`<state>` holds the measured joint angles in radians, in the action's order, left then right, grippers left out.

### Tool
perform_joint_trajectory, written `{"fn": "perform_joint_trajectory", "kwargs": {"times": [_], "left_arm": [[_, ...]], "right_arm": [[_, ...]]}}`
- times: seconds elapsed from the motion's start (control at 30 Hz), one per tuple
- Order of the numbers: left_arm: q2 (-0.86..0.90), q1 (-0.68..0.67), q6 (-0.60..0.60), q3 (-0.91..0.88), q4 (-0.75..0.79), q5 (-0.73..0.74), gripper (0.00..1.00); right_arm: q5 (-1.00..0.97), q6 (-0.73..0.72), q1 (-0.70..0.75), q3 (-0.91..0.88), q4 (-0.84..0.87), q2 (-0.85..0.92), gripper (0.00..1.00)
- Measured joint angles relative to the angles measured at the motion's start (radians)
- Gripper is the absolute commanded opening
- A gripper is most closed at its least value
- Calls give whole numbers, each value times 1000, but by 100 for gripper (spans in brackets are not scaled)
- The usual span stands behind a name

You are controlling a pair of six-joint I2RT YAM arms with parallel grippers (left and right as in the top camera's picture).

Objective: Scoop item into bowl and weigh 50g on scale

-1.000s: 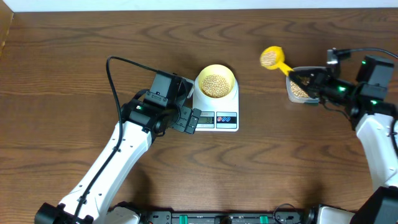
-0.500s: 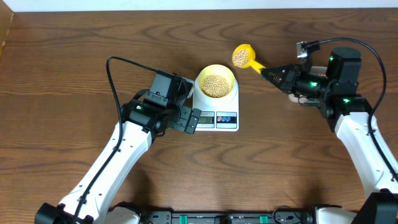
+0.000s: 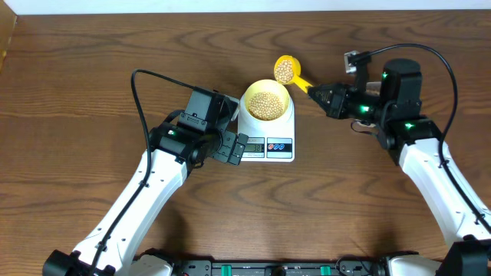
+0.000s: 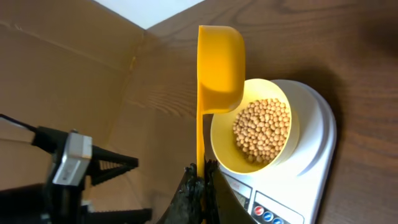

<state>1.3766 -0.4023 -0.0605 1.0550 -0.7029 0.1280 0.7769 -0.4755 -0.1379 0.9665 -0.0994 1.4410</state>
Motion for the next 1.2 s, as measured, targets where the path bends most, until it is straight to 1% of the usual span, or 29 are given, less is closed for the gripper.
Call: {"fn": "perform_joint_trajectory", "kwargs": {"times": [0.13, 0.33, 0.57, 0.9, 1.2], "left_arm": [[0, 0, 0, 0, 0, 0, 98], [0, 0, 0, 0, 0, 0, 98], [0, 0, 0, 0, 0, 0, 98], [0, 0, 0, 0, 0, 0, 98], [0, 0, 0, 0, 0, 0, 98]], "right_arm": [[-40, 92, -31, 0, -2, 0, 1], [-134, 185, -89, 0, -10, 0, 1], [-172, 285, -114, 0, -58, 0, 1], [-194, 304, -114, 0, -56, 0, 1], [-193, 265, -114, 0, -1, 0, 1]]}}
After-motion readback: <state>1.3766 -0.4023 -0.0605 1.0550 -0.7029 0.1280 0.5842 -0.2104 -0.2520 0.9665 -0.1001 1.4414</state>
